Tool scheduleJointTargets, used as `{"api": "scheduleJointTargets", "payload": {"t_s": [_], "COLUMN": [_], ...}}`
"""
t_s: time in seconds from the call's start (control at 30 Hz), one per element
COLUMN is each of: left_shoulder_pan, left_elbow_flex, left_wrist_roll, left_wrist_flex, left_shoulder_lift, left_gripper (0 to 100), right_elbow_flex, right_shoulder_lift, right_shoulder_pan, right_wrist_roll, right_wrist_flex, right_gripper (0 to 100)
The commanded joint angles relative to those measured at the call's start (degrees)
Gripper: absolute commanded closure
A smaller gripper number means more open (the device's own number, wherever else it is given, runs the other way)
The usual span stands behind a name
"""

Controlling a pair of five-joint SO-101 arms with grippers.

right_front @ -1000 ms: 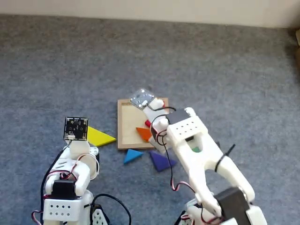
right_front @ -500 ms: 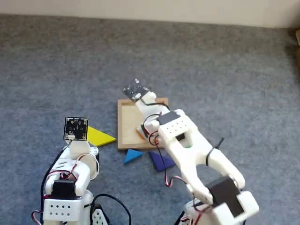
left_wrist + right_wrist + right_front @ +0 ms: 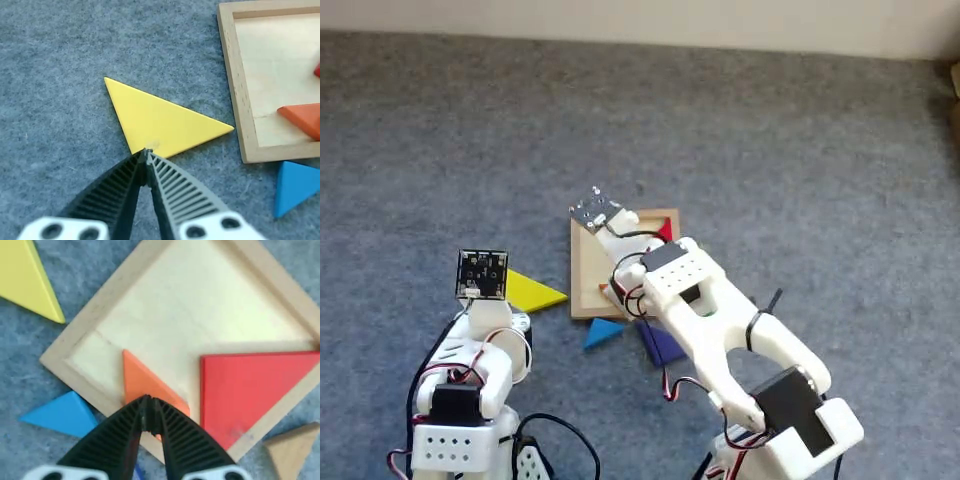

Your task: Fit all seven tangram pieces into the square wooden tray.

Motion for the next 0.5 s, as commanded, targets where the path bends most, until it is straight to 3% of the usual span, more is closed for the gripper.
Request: {"api": "scheduleJointTargets", "payload": {"t_s": [0.0, 0.47], "left_shoulder_pan": [0.48, 0.48], "left_elbow_flex": [1.27, 1.27], "left_wrist_roll": [-0.44, -0.44], "left_wrist_flex": [0.09, 0.09], "left_shoulder_lift": [-1.36, -1.36], "left_gripper": [99, 99], "right_elbow_flex": [-2.68, 4.88], "right_shoulder_lift": [-0.48, -20.18], "right_shoulder_pan": [2.24, 4.62], "right_wrist_roll": [-0.09, -0.18], "right_wrist_flex": [0.92, 2.15], "right_gripper": [99.3, 99.3]}}
